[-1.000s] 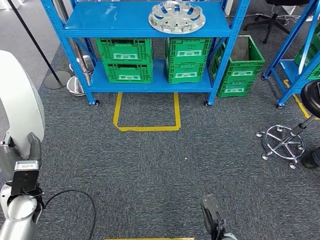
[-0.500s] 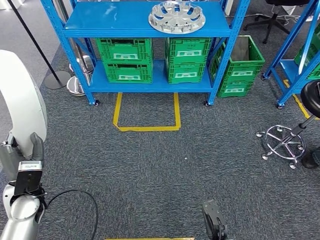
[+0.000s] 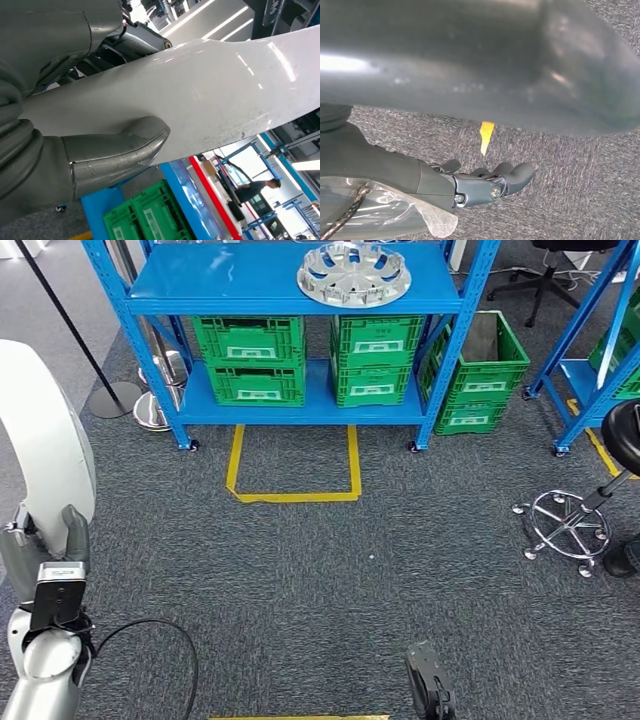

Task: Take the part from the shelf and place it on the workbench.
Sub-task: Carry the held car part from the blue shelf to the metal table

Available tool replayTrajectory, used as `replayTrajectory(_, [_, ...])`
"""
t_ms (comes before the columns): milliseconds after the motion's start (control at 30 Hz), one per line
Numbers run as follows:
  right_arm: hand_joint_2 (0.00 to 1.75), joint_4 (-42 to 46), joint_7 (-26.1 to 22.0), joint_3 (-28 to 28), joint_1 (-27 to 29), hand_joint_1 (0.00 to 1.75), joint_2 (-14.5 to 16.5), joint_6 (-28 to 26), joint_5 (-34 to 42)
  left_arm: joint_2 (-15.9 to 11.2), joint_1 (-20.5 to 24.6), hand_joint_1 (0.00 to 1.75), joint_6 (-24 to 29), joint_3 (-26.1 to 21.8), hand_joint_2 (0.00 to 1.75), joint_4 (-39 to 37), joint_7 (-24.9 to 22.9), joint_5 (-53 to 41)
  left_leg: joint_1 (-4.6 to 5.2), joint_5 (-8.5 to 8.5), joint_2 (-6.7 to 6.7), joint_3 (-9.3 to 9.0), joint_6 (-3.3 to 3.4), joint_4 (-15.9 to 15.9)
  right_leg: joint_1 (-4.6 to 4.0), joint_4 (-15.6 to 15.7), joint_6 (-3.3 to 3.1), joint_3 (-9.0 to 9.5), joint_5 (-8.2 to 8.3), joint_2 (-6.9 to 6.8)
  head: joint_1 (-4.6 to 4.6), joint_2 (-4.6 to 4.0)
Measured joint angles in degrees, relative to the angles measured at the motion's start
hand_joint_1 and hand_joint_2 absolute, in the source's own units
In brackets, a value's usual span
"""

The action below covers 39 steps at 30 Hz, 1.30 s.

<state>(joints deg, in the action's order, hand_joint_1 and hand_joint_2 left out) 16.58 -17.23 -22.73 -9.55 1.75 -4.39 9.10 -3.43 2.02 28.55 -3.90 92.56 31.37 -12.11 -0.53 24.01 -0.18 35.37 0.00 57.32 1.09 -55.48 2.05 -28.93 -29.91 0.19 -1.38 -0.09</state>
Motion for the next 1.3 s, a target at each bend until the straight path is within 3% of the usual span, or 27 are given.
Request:
replayTrajectory(367, [0.0, -0.4, -0.3, 0.4, 0.7, 0.0, -0.1, -0.6, -1.9, 0.5, 0.2, 1.75, 0.7, 0.7, 1.75, -0.2, 0.1, -1.0, 0.15, 0.16, 0.0, 0.01, 0.13, 0.2, 0.12, 0.1, 0.09, 0.06, -0.02, 0.0, -0.02, 0.0])
replayTrajectory(633, [0.0, -0.5, -0.2, 1.0, 0.6, 0.0, -0.1, -0.7, -2.9, 0.6, 0.3, 1.75, 1.0, 0.8, 1.75, -0.2, 0.0, -1.6, 0.42, 0.62, -0.16, -0.6, 1.3, -0.2, 0.56, -0.3, 1.14, 0.24, -0.84, -0.2, 0.04, 0.0])
replayTrajectory(700, [0.0, -0.5, -0.2, 1.2, 0.5, 0.0, -0.1, -0.7, -3.2, 0.6, 0.3, 1.75, 1.2, 0.8, 1.75, -0.2, 0.0, -1.7, 0.15, 0.5, -0.41, -1.34, 1.71, -0.9, 0.52, -4.5, 1.14, -1.97, -3.08, -0.23, 0.2, 0.0])
replayTrajectory(767, [0.0, -0.5, -0.2, 1.4, 0.6, 0.0, -0.1, -0.7, -3.4, 0.6, 0.4, 1.75, 1.3, 0.9, 1.75, -0.2, 0.0, -1.7, 0.22, 0.62, -0.86, -1.5, 1.9, -1.0, 0.43, -12.6, 0.97, -6.59, -6.12, -0.19, 0.27, 0.0])
replayTrajectory(800, [0.0, -0.5, -0.1, 1.4, 0.8, 0.0, -0.1, -0.7, -3.5, 0.6, 0.3, 1.75, 1.3, 0.9, 1.75, -0.3, -0.1, -1.7, 0.24, 0.74, -1.25, -1.55, 1.92, -0.9, 0.42, -15.9, 0.93, -8.8, -6.75, -0.19, 0.26, 0.0])
replayTrajectory(833, [0.0, -0.5, -0.1, 1.4, 0.9, 0.0, -0.1, -0.7, -3.6, 0.6, 0.3, 1.75, 1.3, 0.9, 1.75, -0.3, -0.1, -1.7, 0.24, 0.88, -1.75, -1.66, 1.86, -0.9, 0.42, -17.1, 0.87, -10.12, -6.18, -0.18, 0.26, 0.0])
replayTrajectory(867, [0.0, -0.5, -0.1, 1.4, 1.0, 0.0, -0.1, -0.7, -3.8, 0.6, 0.3, 1.75, 1.3, 1.0, 1.75, -0.4, -0.1, -1.7, 0.22, 1.07, -2.34, -1.83, 1.73, -0.8, 0.43, -16.2, 0.8, -10.33, -4.41, -0.09, 0.26, 0.0])
replayTrajectory(900, [0.0, -0.5, -0.1, 1.5, 1.0, 0.0, -0.1, -0.7, -3.9, 0.7, 0.3, 1.75, 1.3, 1.0, 1.75, -0.4, -0.1, -1.7, 0.17, 1.32, -2.99, -2.08, 1.51, -0.7, 0.47, -13.1, 0.68, -9.49, -1.76, 0.27, 0.28, 0.0])
replayTrajectory(967, [0.0, -0.5, -0.1, 1.7, 1.0, 0.0, -0.2, -0.7, -4.0, 0.8, 0.4, 1.75, 1.3, 1.1, 1.75, -0.4, -0.1, -1.7, 0.07, 1.9, -4.19, -2.34, 0.91, -0.2, 0.67, -6.1, 0.38, -6.64, 2.28, 2.44, 0.24, 0.0])
replayTrajectory(1033, [0.0, -0.6, 0.0, 1.8, 1.0, 0.0, -0.2, -0.7, -4.0, 0.9, 0.5, 1.75, 1.4, 1.1, 1.75, -0.4, -0.1, -1.7, -0.1, 2.14, -5.31, -1.93, 0.28, 0.3, 0.7, -2.9, 0.07, -4.94, 2.74, 3.96, 0.21, 0.0])
replayTrajectory(1100, [0.0, -0.6, 0.1, 1.9, 1.0, 0.0, -0.2, -0.7, -4.1, 0.9, 0.4, 1.75, 1.5, 1.1, 1.75, -0.5, -0.1, -1.7, -0.36, 2.14, -6.37, -1.49, -0.34, 0.5, 0.58, -2.6, -0.34, -4.55, 2.25, 3.2, 0.23, 0.0])
replayTrajectory(1133, [0.0, -0.6, 0.1, 1.9, 1.0, 0.0, -0.2, -0.7, -4.1, 0.9, 0.3, 1.75, 1.5, 1.1, 1.75, -0.5, -0.1, -1.7, -0.37, 2.39, -5.92, -1.31, -0.68, 0.8, 0.59, -2.5, -0.63, -4.38, 2.19, 2.63, 0.18, 0.0])
replayTrajectory(1200, [0.0, -0.6, 0.1, 2.0, 0.8, 0.0, -0.2, -0.7, -4.1, 0.8, 0.5, 1.75, 1.5, 1.1, 1.75, -0.5, -0.1, -1.7, -0.25, 4.19, -3.39, 0.31, -1.27, 4.3, 0.63, -2.3, -1.34, -3.76, 1.96, 1.32, -0.14, 0.0])
replayTrajectory(1233, [0.0, -0.6, 0.1, 2.1, 0.8, 0.0, -0.2, -0.7, -4.1, 0.8, 0.6, 1.75, 1.5, 1.2, 1.75, -0.5, -0.1, -1.7, -0.19, 5.63, -1.74, 2.01, -1.49, 7.8, 0.48, -2.3, -1.69, -3.42, 1.73, 0.6, -0.3, 0.0])
replayTrajectory(1300, [0.0, -0.6, 0.1, 2.2, 0.9, 0.0, -0.2, -0.7, -4.1, 0.9, 0.5, 1.75, 1.5, 1.2, 1.75, -0.6, -0.1, -1.7, -0.23, 7.95, -0.41, 5.96, -1.73, 15.3, 0.23, -2.3, -2.14, -2.8, 1.19, -0.92, -0.42, 0.0])
